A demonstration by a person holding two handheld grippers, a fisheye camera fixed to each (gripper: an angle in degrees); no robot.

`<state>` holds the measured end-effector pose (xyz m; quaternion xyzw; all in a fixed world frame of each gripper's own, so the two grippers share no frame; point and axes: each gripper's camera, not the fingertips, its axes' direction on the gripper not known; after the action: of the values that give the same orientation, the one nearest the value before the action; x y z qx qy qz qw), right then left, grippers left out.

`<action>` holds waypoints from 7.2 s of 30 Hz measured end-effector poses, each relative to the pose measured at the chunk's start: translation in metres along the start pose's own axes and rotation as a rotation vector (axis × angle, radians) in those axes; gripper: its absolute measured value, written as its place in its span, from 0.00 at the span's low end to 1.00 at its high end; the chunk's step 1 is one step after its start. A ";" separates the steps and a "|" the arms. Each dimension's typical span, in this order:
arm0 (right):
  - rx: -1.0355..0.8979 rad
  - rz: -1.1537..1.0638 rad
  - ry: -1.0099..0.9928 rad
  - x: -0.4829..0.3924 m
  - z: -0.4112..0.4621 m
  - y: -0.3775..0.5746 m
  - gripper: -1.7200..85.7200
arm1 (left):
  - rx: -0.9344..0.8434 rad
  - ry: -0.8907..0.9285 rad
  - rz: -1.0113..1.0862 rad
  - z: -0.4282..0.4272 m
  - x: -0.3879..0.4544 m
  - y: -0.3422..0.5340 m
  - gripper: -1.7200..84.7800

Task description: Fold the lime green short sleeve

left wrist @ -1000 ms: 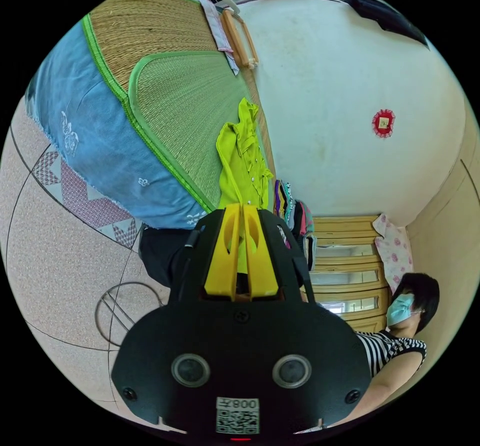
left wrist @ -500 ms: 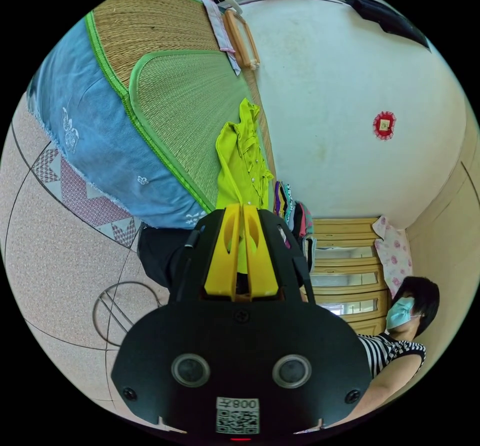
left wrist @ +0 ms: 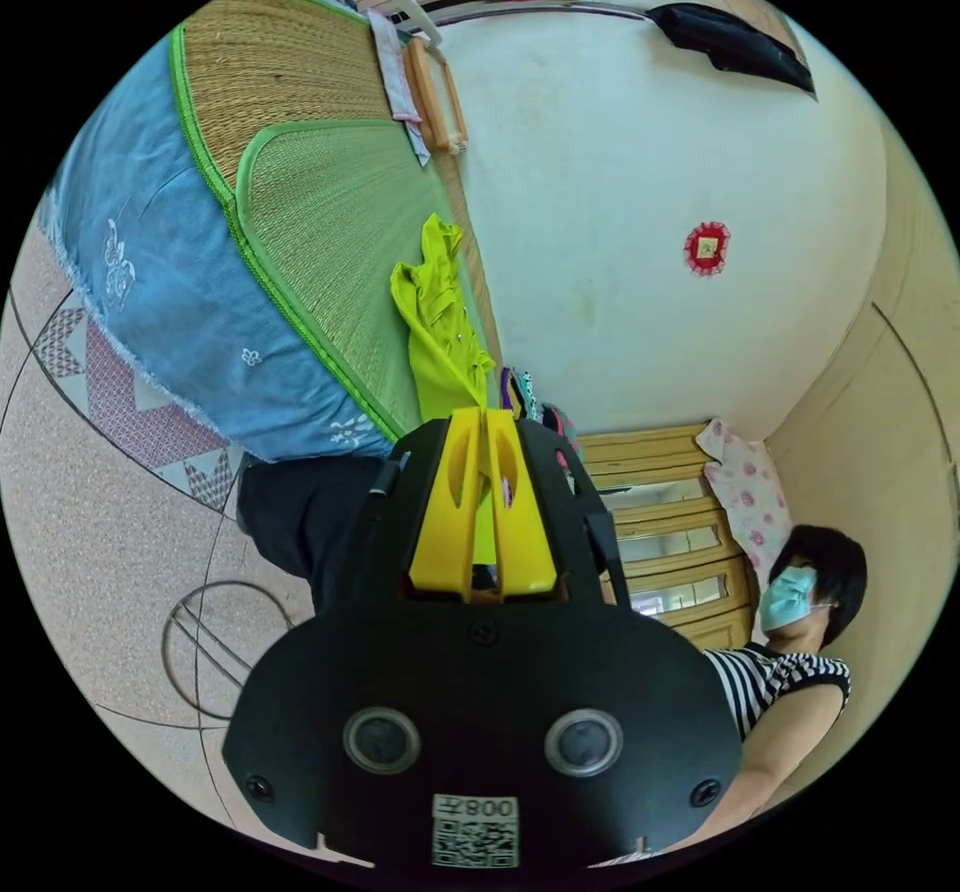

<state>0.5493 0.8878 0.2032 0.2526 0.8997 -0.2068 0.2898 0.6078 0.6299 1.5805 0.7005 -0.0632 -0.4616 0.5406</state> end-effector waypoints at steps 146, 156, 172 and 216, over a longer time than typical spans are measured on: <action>-0.460 -0.307 0.619 -0.130 0.405 -0.654 0.02 | -0.675 -0.562 0.533 0.655 0.145 -0.406 0.02; -0.682 -0.514 0.895 -0.191 0.588 -0.632 0.02 | -0.650 -0.725 0.677 0.713 0.152 -0.390 0.03; -0.553 -0.622 1.115 -0.285 0.634 -0.668 0.02 | -0.480 -0.789 0.702 0.700 0.148 -0.383 0.02; -0.324 -0.479 1.055 -0.282 0.391 -0.661 0.02 | -0.312 -0.834 0.510 0.495 0.076 -0.334 0.03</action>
<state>0.5317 0.0705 0.2369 0.0641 0.9740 0.0265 -0.2155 0.1598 0.3751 1.2694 0.3300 -0.3727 -0.5590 0.6631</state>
